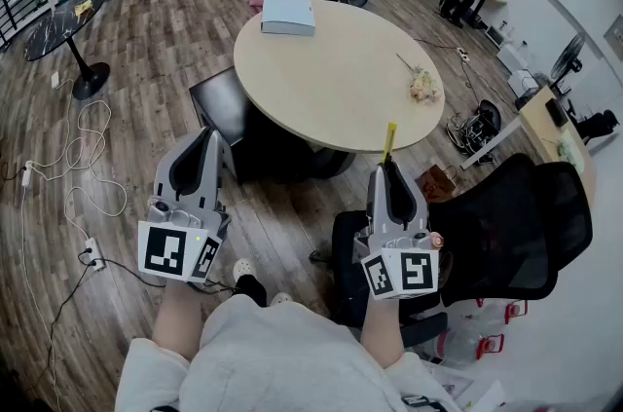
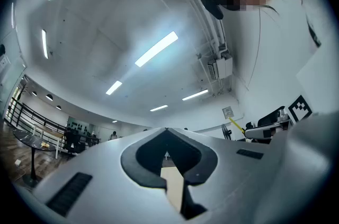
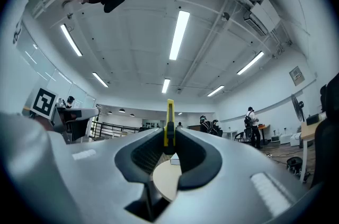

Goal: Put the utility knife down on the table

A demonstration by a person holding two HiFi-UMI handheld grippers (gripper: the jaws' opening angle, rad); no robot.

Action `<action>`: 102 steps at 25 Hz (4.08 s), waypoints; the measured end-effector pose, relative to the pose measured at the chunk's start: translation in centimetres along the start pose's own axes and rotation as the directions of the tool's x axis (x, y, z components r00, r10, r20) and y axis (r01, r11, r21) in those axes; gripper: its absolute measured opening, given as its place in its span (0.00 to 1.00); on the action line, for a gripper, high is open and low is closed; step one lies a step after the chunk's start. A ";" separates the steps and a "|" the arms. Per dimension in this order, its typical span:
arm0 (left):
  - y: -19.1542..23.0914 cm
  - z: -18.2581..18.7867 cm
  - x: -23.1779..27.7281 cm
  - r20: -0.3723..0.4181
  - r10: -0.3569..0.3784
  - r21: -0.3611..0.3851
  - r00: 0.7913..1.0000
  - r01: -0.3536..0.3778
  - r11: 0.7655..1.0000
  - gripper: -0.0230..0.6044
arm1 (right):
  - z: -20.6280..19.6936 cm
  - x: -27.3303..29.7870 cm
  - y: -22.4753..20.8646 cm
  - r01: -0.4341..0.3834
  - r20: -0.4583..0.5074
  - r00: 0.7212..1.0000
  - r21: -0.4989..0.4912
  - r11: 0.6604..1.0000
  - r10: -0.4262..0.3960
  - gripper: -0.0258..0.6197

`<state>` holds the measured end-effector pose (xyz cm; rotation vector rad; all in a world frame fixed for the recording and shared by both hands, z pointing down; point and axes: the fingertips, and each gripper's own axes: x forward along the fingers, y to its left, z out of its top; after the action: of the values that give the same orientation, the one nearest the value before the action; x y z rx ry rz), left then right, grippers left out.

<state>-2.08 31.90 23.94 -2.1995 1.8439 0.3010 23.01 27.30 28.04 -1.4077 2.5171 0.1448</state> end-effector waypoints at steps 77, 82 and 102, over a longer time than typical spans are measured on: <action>20.0 -12.4 37.2 0.056 0.008 0.021 0.998 -0.009 1.000 0.05 | -10.6 43.5 -11.4 -0.032 0.013 0.999 0.008 0.999 0.032 0.16; 20.1 -13.7 39.6 0.045 0.029 0.032 0.999 -0.031 0.999 0.05 | -12.1 46.4 -13.2 -0.060 -0.001 0.998 0.026 0.998 0.060 0.16; 21.6 -17.7 45.9 -0.010 0.008 0.036 1.000 -0.008 0.999 0.05 | -18.3 52.8 -15.1 -0.051 -0.106 0.992 0.105 0.993 0.062 0.16</action>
<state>-15.37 -20.14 24.78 -2.1747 1.8495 0.2564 6.32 -27.98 32.14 -1.3395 2.6129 -0.0516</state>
